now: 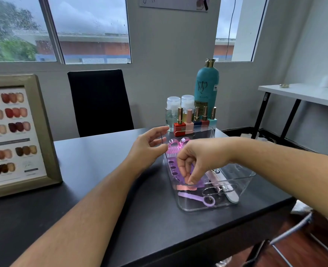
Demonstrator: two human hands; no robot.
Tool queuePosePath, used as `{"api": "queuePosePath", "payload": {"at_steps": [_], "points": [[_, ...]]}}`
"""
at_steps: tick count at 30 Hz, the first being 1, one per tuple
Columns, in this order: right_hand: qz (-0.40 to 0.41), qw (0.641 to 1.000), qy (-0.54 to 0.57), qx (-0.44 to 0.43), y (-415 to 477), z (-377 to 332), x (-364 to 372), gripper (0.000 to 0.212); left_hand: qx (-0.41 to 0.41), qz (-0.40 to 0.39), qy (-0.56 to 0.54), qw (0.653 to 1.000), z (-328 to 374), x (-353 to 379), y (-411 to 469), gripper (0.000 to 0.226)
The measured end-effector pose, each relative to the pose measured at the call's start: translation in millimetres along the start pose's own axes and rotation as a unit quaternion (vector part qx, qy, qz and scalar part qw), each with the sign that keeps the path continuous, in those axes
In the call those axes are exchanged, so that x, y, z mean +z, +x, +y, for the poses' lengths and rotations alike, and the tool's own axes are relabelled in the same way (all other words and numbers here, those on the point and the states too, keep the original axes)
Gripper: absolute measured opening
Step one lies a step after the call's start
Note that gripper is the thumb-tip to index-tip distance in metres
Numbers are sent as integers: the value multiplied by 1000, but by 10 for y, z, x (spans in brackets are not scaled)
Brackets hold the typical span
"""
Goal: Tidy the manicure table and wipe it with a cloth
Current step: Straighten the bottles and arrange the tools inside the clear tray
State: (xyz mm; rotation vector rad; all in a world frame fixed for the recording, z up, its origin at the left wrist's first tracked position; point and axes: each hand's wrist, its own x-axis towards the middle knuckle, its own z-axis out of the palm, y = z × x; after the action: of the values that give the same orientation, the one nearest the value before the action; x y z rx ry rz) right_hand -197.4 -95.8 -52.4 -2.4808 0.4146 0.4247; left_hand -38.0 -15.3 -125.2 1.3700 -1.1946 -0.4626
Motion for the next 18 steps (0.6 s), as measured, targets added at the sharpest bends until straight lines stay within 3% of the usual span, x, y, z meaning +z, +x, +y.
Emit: {"api": "queuePosePath", "payload": {"at_steps": [4, 8, 14, 18], "points": [[-11, 1000, -18, -8, 20, -25, 53, 14, -3, 0, -1, 1000, 6, 2, -3, 48], [40, 999, -19, -15, -32, -14, -23, 15, -2, 0, 4, 1000, 17, 7, -8, 47], [35, 989, -139, 28, -43, 16, -24, 22, -4, 3, 8, 1000, 18, 11, -11, 47], [59, 987, -147, 21, -27, 18, -8, 21, -5, 3, 12, 1000, 29, 13, -13, 47]]}}
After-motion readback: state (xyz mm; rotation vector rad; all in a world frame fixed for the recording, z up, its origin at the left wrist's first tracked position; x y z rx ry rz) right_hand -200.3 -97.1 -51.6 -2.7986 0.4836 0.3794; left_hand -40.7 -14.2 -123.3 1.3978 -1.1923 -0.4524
